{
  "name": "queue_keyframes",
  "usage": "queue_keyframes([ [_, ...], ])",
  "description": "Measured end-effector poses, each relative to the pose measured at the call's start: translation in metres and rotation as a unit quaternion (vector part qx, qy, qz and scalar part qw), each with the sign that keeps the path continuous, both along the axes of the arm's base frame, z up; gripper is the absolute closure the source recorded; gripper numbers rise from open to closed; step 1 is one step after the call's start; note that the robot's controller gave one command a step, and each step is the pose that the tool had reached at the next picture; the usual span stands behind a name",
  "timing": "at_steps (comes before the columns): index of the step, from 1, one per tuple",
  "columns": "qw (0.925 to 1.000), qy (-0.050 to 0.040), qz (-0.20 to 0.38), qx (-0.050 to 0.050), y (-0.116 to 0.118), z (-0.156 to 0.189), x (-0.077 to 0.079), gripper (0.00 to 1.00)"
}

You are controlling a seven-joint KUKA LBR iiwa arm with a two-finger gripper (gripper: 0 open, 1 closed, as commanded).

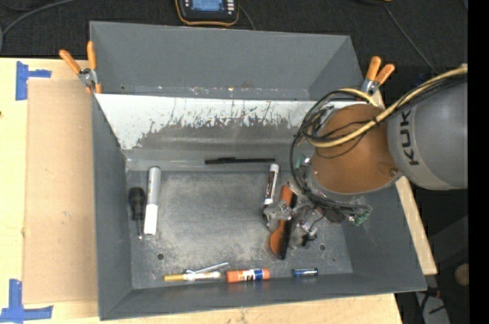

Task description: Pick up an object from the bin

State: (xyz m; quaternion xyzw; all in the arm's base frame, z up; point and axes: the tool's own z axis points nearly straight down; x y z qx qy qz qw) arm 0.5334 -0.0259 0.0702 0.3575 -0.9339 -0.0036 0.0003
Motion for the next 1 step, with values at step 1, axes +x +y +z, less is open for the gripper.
queue_keyframes([
  [1, 1.0000, 0.0011, 0.000, 0.000, 0.0003, 0.0053, -0.0007, 1.00],
])
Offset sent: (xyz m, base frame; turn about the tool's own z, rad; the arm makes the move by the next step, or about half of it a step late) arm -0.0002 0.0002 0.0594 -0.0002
